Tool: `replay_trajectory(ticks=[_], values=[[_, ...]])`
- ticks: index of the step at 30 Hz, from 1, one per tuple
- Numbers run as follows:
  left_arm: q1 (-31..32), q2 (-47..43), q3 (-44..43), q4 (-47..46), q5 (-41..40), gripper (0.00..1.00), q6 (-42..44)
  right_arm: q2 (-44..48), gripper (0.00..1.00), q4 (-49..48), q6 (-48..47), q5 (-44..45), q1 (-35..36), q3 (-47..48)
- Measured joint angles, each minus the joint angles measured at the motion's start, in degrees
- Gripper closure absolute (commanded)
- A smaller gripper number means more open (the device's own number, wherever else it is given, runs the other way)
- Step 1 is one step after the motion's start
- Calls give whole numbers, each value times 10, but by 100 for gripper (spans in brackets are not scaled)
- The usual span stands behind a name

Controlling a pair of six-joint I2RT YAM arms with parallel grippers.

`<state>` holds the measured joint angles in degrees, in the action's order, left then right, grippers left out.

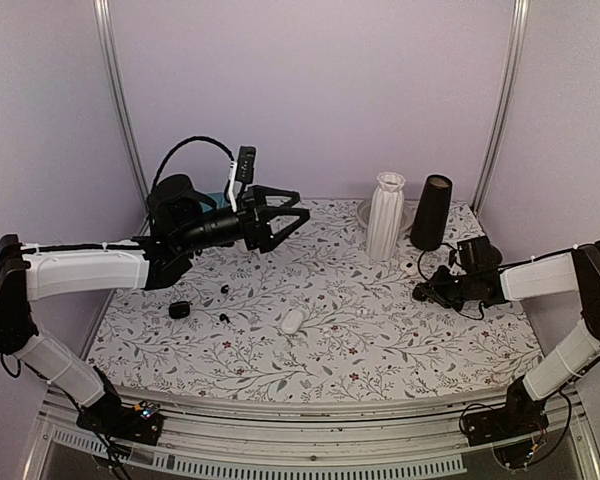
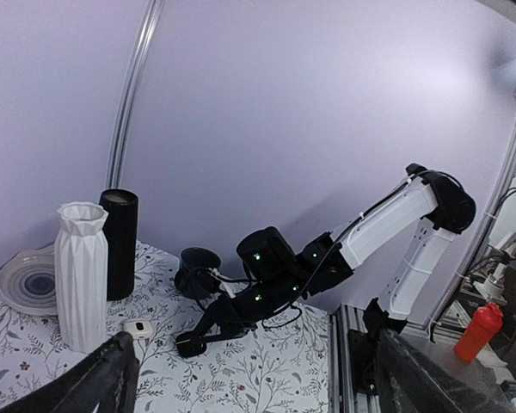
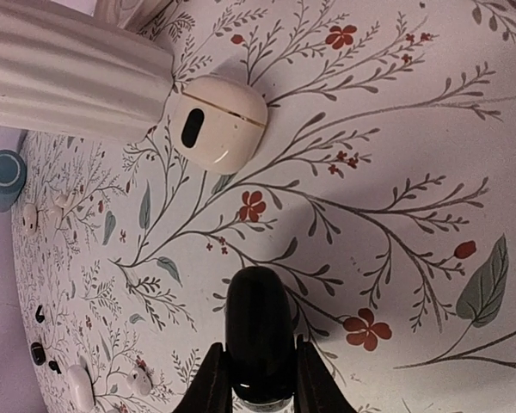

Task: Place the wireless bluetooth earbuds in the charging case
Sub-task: Place the charging case with the earbuds at the center of the board.

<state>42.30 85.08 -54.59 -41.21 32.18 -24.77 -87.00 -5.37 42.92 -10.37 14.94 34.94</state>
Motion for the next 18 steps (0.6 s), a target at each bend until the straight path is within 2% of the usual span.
replay_trajectory(ticks=[6,12,18], values=[[0,0,0,3,-2,4,1,-3,60,1,1,0,-3,0],[0,0,0,4,-2,4,1,-3,47,15,-3,3,-4,0],[0,0,0,4,-1,4,1,9,21,33,-8,11,-4,0]])
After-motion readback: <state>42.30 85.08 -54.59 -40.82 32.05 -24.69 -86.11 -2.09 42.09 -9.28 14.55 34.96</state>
